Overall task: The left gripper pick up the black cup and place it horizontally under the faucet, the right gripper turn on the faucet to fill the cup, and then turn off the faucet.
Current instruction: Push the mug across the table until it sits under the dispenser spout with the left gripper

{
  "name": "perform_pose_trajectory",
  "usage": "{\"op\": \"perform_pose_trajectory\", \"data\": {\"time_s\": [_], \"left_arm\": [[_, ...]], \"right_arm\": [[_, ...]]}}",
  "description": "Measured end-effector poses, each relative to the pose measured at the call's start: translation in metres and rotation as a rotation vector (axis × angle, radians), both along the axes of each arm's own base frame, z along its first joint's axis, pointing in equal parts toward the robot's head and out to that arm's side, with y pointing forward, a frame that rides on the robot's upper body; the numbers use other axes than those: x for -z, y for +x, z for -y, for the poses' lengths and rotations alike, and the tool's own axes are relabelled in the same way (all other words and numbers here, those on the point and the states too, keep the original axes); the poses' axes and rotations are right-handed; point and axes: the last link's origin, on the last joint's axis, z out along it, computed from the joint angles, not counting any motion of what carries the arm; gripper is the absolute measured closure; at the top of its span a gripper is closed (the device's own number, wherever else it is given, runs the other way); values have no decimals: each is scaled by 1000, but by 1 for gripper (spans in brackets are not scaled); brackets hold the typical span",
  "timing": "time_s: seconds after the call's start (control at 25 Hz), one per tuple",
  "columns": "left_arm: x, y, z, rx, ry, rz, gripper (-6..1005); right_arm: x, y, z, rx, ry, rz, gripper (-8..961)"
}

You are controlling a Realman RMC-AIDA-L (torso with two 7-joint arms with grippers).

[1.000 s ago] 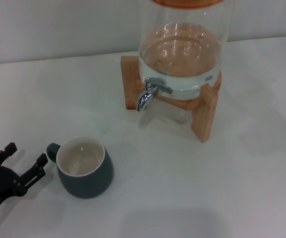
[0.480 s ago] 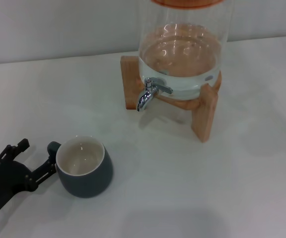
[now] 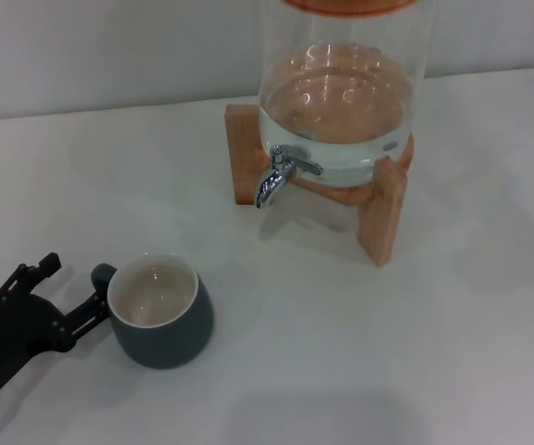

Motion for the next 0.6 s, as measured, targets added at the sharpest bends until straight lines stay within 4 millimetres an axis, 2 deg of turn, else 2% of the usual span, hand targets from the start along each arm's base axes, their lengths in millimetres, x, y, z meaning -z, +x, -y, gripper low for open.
{"op": "perform_pose_trajectory", "data": {"time_s": [0.6], "left_arm": [[-1,1,-3,-3,0,2,112]], "right_arm": [[-2,0,2,-2,20,-10,146]]}}
